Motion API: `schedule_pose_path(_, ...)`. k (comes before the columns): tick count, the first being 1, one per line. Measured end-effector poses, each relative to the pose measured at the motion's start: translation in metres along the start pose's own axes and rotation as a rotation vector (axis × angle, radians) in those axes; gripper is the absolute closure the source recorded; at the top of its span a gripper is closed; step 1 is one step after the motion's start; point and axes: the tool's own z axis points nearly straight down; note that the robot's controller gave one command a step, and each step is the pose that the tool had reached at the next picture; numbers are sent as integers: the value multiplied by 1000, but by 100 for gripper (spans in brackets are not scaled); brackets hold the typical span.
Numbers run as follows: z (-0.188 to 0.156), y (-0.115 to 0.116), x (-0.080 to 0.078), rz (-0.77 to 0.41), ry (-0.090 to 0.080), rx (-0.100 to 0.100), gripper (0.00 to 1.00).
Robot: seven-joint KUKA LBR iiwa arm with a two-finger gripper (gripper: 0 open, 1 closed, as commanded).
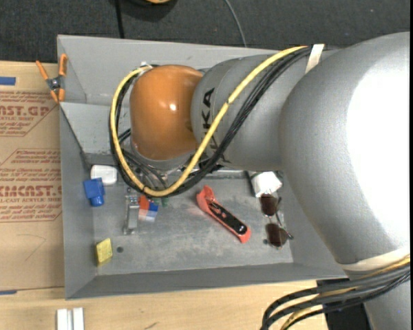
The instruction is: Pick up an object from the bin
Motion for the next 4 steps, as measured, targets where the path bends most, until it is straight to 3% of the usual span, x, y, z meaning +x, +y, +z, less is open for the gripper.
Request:
schedule_pose_path(1,-5,-1,-2,2,-7,-2,0)
schedule_pose_path(2,32,-26,-9,-171,-13,-4,0)
schedule_pose_path(3,58,-50,-5,-254,-2,-1,0)
schedule_pose_path(4,10,-63,-9,-127,-17,-7,0)
